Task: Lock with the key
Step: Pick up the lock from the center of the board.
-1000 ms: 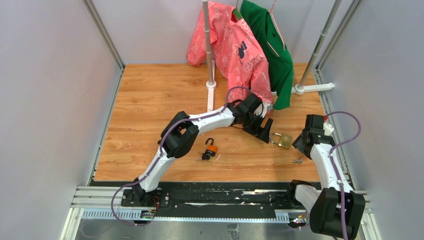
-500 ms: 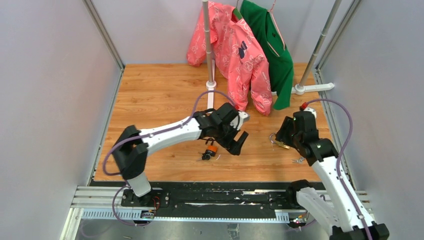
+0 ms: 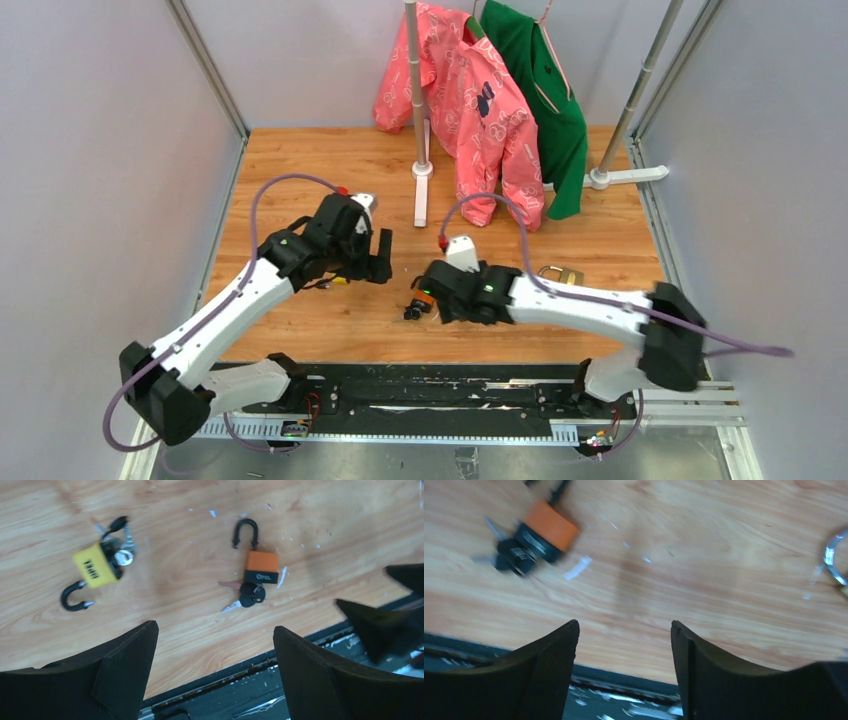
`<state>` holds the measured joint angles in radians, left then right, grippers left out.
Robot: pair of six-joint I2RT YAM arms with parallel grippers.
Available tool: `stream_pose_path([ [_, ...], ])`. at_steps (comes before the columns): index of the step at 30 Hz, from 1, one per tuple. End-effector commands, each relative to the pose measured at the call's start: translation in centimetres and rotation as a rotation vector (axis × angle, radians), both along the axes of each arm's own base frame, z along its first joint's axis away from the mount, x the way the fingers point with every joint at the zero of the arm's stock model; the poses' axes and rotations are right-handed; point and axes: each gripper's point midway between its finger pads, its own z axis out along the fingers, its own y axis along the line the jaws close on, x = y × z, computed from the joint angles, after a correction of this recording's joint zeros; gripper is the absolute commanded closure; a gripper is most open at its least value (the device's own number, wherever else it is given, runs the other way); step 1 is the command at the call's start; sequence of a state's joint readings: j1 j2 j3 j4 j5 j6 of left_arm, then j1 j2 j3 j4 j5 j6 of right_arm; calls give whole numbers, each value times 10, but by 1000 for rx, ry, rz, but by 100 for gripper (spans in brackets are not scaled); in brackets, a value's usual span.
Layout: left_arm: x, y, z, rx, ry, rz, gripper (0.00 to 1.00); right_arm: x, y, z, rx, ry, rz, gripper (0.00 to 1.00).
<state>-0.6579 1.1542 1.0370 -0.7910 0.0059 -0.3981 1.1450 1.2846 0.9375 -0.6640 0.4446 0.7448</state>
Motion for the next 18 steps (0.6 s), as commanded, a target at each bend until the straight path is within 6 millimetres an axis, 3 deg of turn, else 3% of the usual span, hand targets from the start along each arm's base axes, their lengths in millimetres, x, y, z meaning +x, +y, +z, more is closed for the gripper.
stream_pose_path([
  [1,1,42,12,34,-21,201,9,25,38,-7,-90,10,-161,29],
  [6,0,60,26,43,-72,289,8,36,76,-34,-32,139,-253,24],
  [11,-3,72,31,39,-111,338,8,48,79,-55,39,222,-407,23],
  [18,-7,79,31,49,-118,360,7,54,104,-62,139,239,-398,24],
])
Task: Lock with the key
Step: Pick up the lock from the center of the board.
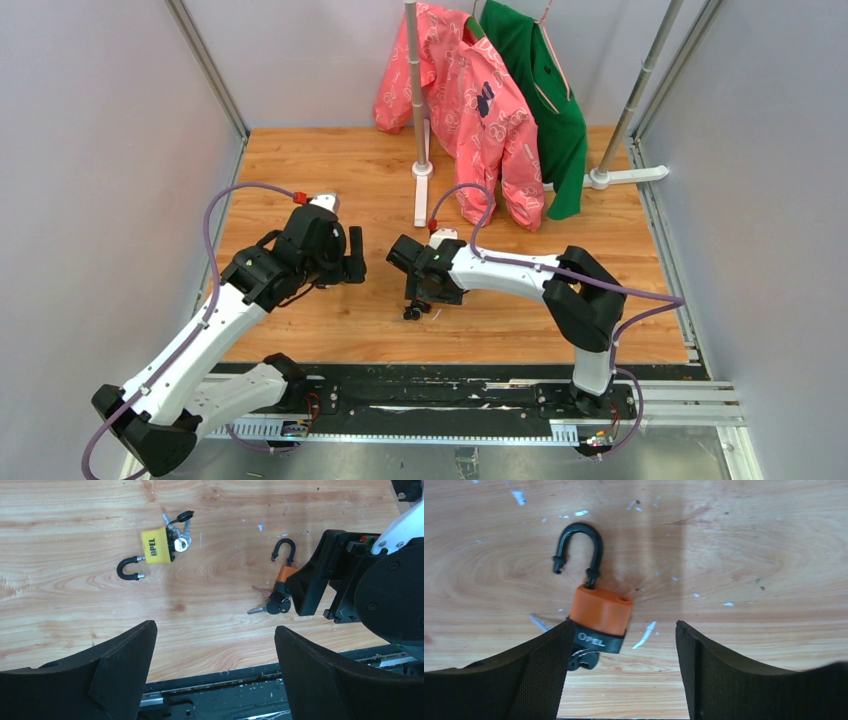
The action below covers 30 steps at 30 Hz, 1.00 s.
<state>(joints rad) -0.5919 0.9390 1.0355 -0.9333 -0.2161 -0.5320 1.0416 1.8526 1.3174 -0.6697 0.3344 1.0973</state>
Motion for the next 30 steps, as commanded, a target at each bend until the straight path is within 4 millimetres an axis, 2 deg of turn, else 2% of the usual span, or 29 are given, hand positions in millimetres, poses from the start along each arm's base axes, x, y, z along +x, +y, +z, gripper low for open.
stream_pose_path([
  [1,-2,12,-5,29,7,53,7,2,18,-1,81,10,-46,24],
  [4,-4,14,-2,22,-2,58,7,3,24,-5,86,19,-57,24],
  [8,-7,19,-2,29,-7,67,7,0,22,-14,70,49,-89,28],
  [11,-9,22,-4,35,-3,76,7,-1,21,-20,59,56,-101,39],
  [13,-10,23,-6,30,1,80,7,0,22,-23,51,57,-95,42],
  [17,-11,22,-11,20,29,79,7,3,22,-19,34,38,-39,55],
  [22,-9,8,-14,-59,79,28,4,5,15,-4,4,-18,209,74],
  [25,-9,-13,-17,-138,123,-69,4,-5,11,-1,25,-50,452,78],
  [30,-9,-51,-7,-261,92,-326,4,-35,7,23,201,-104,826,79],
])
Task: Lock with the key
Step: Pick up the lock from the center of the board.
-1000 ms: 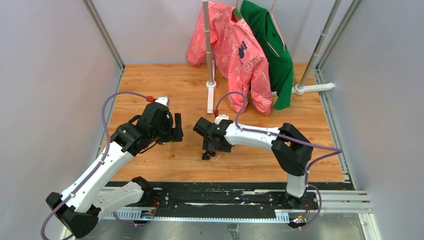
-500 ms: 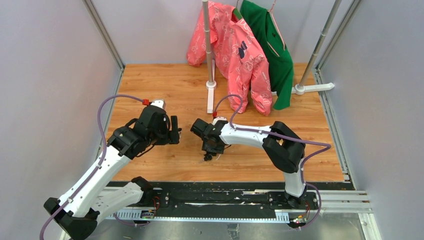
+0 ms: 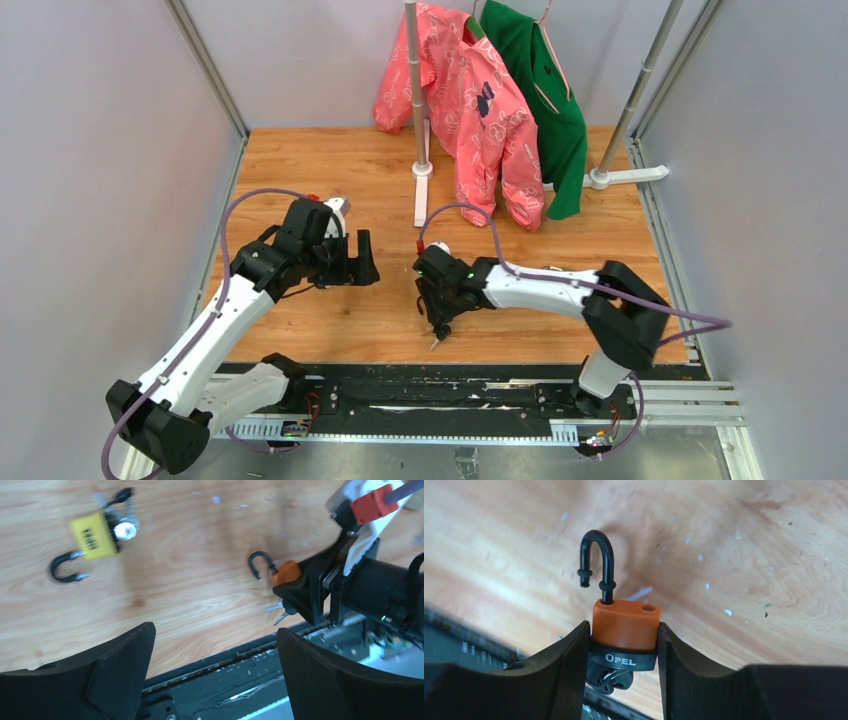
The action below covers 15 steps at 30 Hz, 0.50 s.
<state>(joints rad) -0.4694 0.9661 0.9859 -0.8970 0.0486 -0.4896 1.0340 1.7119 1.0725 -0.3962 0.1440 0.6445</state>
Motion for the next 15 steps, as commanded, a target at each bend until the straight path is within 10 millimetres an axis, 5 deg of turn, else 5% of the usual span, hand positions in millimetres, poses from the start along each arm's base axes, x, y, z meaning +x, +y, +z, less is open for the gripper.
stream_pose_path([
  [1,-5,-45,17,-188,-56,-287,4,-13,9,43,203,-62,395,80],
  [7,-23,-84,45,-377,-138,-586,7,-36,-9,93,347,21,593,83],
  [15,-34,-95,77,-419,-343,-833,9,-70,-10,162,540,189,779,86],
])
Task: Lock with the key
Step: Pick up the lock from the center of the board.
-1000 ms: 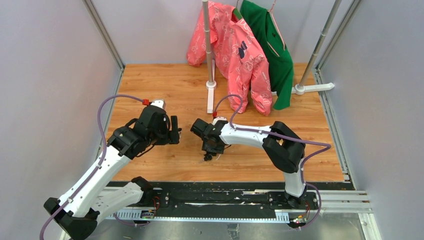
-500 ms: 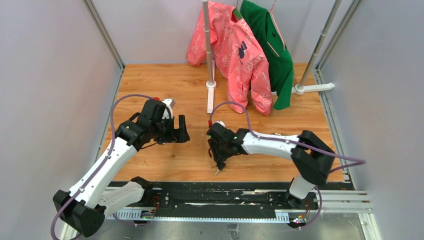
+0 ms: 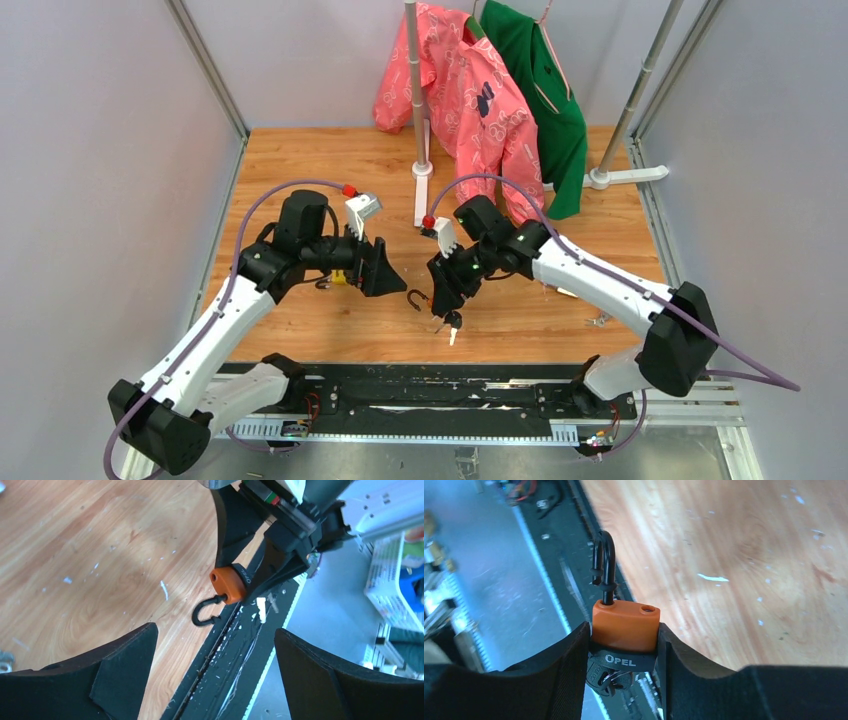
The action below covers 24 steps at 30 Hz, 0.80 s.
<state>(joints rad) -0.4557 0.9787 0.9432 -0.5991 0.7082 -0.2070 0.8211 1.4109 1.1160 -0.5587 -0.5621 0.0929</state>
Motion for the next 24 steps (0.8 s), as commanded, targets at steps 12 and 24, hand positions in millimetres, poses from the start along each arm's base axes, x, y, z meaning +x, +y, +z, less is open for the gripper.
stream_pose_path([
  [12,-29,-18,30,-139,-153,-385,12,-38,6,99,277,139,287,87],
  [24,-33,-21,28,-162,-94,-406,16,-25,10,101,288,139,275,87],
])
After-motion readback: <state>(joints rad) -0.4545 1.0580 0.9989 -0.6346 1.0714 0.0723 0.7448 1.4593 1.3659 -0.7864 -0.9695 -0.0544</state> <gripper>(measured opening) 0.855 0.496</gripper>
